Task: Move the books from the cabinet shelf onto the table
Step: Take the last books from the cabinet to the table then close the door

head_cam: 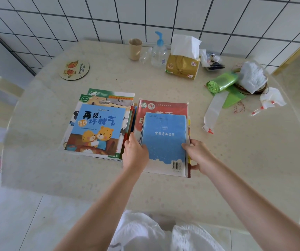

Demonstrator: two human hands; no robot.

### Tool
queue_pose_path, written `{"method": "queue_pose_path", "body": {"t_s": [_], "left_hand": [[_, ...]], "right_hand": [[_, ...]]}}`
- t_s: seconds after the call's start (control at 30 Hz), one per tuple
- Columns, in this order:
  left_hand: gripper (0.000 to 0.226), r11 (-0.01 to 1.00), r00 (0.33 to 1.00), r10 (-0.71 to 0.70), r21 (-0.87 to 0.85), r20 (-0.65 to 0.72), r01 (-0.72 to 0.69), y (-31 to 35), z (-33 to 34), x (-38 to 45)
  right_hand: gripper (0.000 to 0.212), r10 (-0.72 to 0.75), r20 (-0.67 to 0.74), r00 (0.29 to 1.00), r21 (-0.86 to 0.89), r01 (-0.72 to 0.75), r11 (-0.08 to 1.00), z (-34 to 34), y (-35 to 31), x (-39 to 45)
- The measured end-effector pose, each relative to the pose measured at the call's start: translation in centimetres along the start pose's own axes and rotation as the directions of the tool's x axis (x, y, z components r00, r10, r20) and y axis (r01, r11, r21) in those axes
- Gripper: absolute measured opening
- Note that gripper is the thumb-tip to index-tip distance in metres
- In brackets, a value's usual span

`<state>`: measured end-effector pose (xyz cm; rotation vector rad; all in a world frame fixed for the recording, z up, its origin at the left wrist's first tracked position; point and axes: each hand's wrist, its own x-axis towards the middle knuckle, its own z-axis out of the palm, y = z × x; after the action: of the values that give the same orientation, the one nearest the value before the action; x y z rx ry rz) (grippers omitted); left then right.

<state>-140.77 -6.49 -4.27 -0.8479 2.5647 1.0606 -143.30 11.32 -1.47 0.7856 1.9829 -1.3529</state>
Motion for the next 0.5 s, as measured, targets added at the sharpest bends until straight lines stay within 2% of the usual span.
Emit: {"method": "queue_pose_path", "body": {"t_s": [0.1, 0.23, 0.33, 0.43, 0.5], "left_hand": [[0.052, 1.0, 1.0, 0.014, -0.008, 0.002, -0.014, -0.2, 0.1, -0.3], [0.062, 0.998, 0.999, 0.007, -0.066, 0.047, -0.004, -0.1, -0.2, -0.7], [0.075, 0.995, 0.998, 0.005, -0.102, 0.055, 0.0, -0.1, -0.6, -1.4], [0.077, 0.991, 0.999, 0.033, -0.129, 0.038, -0.027, -0.2, -0.8, -2.1], [0.075, 0.991, 0.998, 0.048, -0.128, 0.03, -0.044, -0.3, -0.8, -2.4]], "right_hand": [[0.026, -0.004, -0.008, 1.0, -0.058, 0.003, 0.998, 0.3, 0.2, -0.1], [0.054, -0.042, 0.008, 0.999, -0.13, 0.043, 0.991, 0.2, 2.7, 2.9], [0.044, -0.061, 0.019, 0.998, -0.162, 0.063, 0.985, 0.2, 1.6, 0.1], [0.03, -0.095, 0.03, 0.995, -0.165, 0.099, 0.981, -0.1, 1.2, -2.1], [0.038, -0.14, 0.039, 0.989, -0.174, 0.144, 0.974, -0.4, 1.5, -2.6]]}}
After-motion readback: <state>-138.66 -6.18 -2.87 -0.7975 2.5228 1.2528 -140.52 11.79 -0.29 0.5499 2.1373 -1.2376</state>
